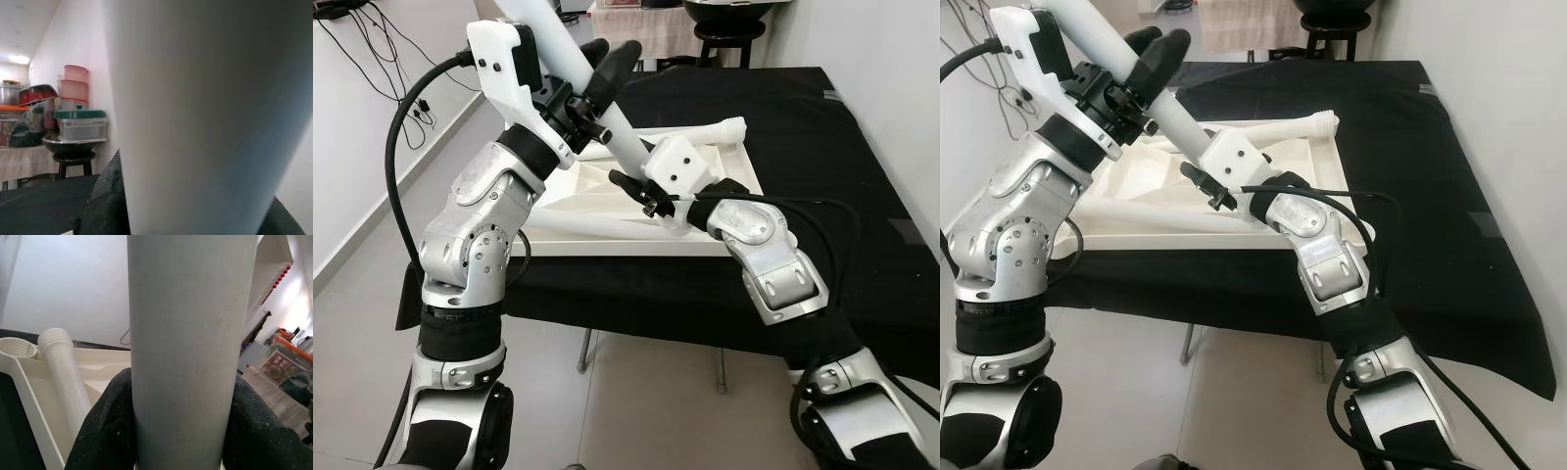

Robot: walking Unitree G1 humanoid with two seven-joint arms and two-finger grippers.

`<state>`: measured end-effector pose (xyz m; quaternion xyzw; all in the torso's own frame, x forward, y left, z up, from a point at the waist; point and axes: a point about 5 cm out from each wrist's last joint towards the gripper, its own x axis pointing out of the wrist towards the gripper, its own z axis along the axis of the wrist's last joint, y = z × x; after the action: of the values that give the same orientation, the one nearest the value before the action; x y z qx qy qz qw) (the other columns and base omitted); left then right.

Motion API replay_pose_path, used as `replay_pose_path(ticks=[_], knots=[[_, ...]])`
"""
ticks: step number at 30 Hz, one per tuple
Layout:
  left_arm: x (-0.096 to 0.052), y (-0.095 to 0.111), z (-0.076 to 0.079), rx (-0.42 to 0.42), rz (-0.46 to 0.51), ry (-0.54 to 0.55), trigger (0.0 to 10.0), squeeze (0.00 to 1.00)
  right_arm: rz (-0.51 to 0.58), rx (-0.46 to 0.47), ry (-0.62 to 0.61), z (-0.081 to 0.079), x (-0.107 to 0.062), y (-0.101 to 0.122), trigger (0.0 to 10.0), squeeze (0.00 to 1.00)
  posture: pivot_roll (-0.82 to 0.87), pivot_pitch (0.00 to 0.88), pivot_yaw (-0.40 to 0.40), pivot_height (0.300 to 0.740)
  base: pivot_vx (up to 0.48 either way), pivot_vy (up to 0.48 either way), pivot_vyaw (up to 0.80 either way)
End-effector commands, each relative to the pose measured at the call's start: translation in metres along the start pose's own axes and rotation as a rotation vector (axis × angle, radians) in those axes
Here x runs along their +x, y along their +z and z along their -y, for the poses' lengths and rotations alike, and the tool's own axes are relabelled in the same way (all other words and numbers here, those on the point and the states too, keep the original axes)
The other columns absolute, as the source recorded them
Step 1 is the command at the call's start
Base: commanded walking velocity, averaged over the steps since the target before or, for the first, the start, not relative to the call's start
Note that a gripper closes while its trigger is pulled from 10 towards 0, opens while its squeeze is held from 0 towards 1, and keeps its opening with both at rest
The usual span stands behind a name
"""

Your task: Building children table

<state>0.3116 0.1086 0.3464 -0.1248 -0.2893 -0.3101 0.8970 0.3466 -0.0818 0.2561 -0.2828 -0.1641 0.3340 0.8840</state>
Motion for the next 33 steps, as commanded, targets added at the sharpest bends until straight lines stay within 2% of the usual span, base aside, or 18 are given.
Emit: replay_pose_path(ticks=[1, 8, 10, 11, 13, 17, 25, 26, 27, 33], knots=[[0.003, 0.010, -0.001, 0.019, 0.044, -0.008, 0.0, 0.00, -0.002, -0.024, 0.046, -0.011, 0.003, -0.002, 10.0, 0.00, -0.04, 0.019, 0.058, 0.740, 0.000, 0.000, 0.00], [0.003, 0.010, 0.002, -0.003, 0.050, -0.048, 0.0, 0.00, -0.016, -0.024, 0.041, -0.014, 0.004, -0.005, 10.0, 0.00, -0.04, 0.017, 0.062, 0.740, 0.000, 0.000, 0.00], [0.003, 0.011, 0.010, -0.031, 0.060, -0.113, 0.0, 0.00, -0.037, -0.032, 0.037, -0.015, 0.004, -0.009, 10.0, 0.00, -0.04, 0.017, 0.061, 0.740, 0.000, 0.000, 0.00], [0.003, 0.011, 0.014, -0.039, 0.063, -0.135, 0.0, 0.00, -0.044, -0.030, 0.037, -0.015, 0.004, -0.011, 10.0, 1.00, -0.04, 0.017, 0.062, 0.740, 0.000, 0.000, 0.00], [0.004, 0.009, 0.019, -0.037, 0.053, -0.180, 0.0, 0.00, -0.051, -0.012, 0.042, -0.017, 0.004, -0.012, 10.0, 1.00, -0.04, 0.019, 0.063, 0.740, 0.000, 0.000, 0.00], [0.008, 0.007, 0.019, -0.023, 0.041, -0.195, 0.0, 0.00, -0.056, 0.002, 0.040, -0.019, 0.006, -0.013, 10.0, 1.00, -0.04, 0.019, 0.066, 0.740, 0.000, 0.000, 0.00], [0.025, 0.006, 0.026, -0.048, 0.057, -0.244, 0.0, 0.00, -0.076, 0.028, 0.023, -0.023, 0.012, -0.015, 10.0, 0.98, -0.03, 0.016, 0.068, 0.740, 0.000, 0.000, 0.00], [0.029, 0.007, 0.029, -0.060, 0.065, -0.259, 0.0, 0.00, -0.080, 0.031, 0.019, -0.025, 0.014, -0.016, 10.0, 0.20, -0.03, 0.015, 0.068, 0.740, 0.000, 0.000, 0.00], [0.032, 0.008, 0.032, -0.066, 0.071, -0.271, 0.0, 0.00, -0.082, 0.043, 0.013, -0.025, 0.015, -0.016, 10.0, 0.00, -0.03, 0.016, 0.069, 0.740, 0.000, 0.000, 0.00], [0.038, 0.007, 0.039, -0.105, 0.087, -0.293, 0.0, 0.00, -0.085, 0.111, -0.045, -0.021, 0.021, -0.018, 10.0, 0.00, -0.04, 0.017, 0.068, 0.740, 0.000, 0.000, 0.00]])
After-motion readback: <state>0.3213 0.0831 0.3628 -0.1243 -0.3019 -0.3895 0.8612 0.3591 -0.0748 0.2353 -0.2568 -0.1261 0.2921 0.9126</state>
